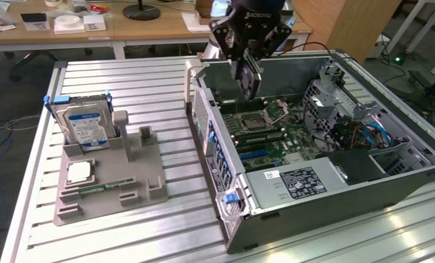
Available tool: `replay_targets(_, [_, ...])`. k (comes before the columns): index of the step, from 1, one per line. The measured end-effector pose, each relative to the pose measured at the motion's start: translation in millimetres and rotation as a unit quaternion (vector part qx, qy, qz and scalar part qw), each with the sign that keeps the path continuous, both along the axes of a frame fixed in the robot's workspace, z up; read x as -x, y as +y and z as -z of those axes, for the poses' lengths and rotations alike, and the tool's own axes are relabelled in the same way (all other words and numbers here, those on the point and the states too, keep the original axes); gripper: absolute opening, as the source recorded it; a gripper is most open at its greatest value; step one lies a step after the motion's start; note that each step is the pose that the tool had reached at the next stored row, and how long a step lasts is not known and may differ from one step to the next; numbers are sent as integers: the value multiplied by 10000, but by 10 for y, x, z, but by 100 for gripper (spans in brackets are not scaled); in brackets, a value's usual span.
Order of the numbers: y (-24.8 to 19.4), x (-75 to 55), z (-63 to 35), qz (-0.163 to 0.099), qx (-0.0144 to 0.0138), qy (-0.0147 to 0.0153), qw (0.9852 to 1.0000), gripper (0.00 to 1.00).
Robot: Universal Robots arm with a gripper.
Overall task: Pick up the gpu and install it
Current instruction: 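Pick up the gpu and move the gpu toward the slot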
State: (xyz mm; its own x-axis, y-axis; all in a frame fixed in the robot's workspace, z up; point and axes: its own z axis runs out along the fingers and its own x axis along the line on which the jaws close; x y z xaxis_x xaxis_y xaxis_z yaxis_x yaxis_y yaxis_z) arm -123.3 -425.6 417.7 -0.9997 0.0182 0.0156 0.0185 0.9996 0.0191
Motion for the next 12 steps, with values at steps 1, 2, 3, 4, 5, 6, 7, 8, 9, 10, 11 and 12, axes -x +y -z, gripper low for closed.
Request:
replay_targets(1, [1, -38, 0, -1, -1, -1, 10000, 28])
replay_targets(2, [2, -76, 0, 1, -1, -1, 10000, 28])
replay_targets(3, [5, -236, 0, 1, -3, -3, 10000, 28])
replay_targets(4, [8, -396, 0, 1, -4, -4, 10000, 28])
replay_targets(5, [10, -551, 0, 1, -5, -6, 10000, 28])
replay_targets(6, [12, -635, 0, -1, -5, -8, 10000, 28])
replay_targets(7, [13, -673, 0, 0, -5, -8, 10000, 28])
replay_targets(8, [14, -714, 0, 1, -5, -8, 10000, 28])
replay_targets(9, [15, -753, 0, 0, -5, -9, 10000, 28])
replay_targets(10, [16, -791, 0, 0, -6, -9, 10000, 28])
replay_targets(11, [17, -828, 0, 1, -6, -10, 10000, 28])
replay_targets(12, [18, -865, 0, 1, -5, -11, 10000, 28])
